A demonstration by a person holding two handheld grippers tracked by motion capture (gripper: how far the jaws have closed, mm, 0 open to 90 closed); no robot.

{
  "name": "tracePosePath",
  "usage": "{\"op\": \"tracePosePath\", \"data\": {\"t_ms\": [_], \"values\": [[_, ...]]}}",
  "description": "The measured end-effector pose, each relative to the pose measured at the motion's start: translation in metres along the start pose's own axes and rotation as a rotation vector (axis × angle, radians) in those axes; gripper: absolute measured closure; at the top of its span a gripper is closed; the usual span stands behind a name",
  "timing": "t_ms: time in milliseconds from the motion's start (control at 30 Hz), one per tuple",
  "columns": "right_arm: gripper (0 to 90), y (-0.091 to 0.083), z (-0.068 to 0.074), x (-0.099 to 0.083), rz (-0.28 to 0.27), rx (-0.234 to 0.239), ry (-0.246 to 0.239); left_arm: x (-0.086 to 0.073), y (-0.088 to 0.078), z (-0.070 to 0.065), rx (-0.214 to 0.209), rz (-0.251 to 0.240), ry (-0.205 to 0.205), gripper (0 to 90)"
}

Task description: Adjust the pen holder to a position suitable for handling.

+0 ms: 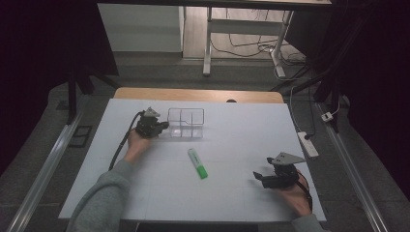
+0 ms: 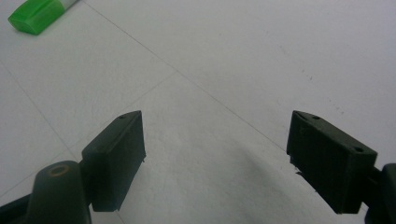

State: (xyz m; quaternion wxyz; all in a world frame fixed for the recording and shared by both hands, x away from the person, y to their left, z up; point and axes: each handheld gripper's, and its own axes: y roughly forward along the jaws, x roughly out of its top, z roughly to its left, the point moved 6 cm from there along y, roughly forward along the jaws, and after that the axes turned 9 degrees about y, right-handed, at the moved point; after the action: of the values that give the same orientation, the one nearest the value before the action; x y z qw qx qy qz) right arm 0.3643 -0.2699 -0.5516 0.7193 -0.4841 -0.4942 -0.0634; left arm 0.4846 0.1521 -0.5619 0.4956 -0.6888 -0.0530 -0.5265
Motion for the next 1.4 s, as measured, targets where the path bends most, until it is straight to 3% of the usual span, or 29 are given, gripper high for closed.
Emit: {"op": "tracePosePath", "data": {"t_ms": [700,1400], "values": [[18.8,0.001,0.000,-0.001,0.006,0.001,0.001,0.019,0.019,-0.023,-0.050,0.000,0.048,88.9],[18.9,0.000,0.000,-0.001,0.008,0.000,0.009,0.031,0.033,-0.033,-0.073,-0.001,0.077,88.9]]}}
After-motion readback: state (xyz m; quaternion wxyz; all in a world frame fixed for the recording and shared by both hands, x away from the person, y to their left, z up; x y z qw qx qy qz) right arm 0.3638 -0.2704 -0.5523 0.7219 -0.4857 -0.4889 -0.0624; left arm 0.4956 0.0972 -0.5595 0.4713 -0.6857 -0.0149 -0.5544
